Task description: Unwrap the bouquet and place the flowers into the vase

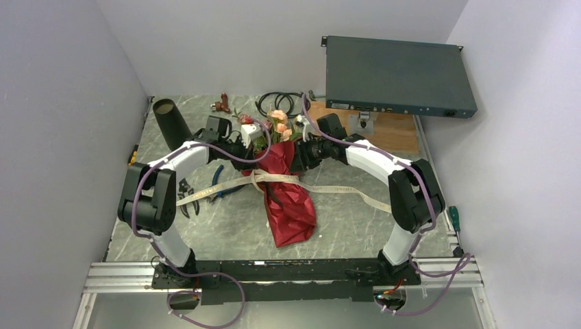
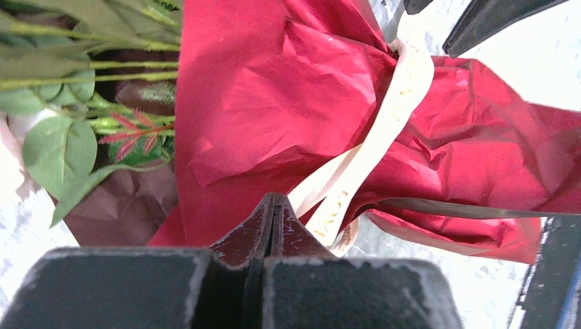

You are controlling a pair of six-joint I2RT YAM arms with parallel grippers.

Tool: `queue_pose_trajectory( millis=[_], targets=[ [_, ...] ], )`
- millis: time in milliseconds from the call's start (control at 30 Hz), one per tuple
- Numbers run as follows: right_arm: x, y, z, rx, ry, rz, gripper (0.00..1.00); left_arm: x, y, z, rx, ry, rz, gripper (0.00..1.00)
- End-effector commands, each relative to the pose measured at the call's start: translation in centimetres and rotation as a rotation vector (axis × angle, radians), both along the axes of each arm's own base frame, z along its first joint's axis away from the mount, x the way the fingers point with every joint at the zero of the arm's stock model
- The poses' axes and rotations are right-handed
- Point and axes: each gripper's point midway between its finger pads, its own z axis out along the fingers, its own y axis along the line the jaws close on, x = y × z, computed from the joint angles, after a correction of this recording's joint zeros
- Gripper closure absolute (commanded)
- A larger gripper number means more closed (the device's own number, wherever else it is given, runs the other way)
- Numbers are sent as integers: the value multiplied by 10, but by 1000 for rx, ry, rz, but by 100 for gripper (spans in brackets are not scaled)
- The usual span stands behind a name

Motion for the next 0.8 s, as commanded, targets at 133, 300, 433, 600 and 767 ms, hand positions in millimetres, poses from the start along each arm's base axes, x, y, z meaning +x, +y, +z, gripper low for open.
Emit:
queue_pose_trajectory(
  millis=[133,300,433,600,767],
  targets=[
    [18,38,26,33,-217,125,59,4,0,21,-185,180,106,100],
    [15,54,18,-11,-336,219,58,9,3,13,-239,313,186,100],
    [14,65,16,-27,-446,269,56,11,6,6,-270,408,232,100],
    [14,78,7,-99,-578,342,56,14,9,1,-284,460,255,100],
    [10,89,1,-123,-612,404,57,16,10,-2,-278,475,259,100]
  ],
)
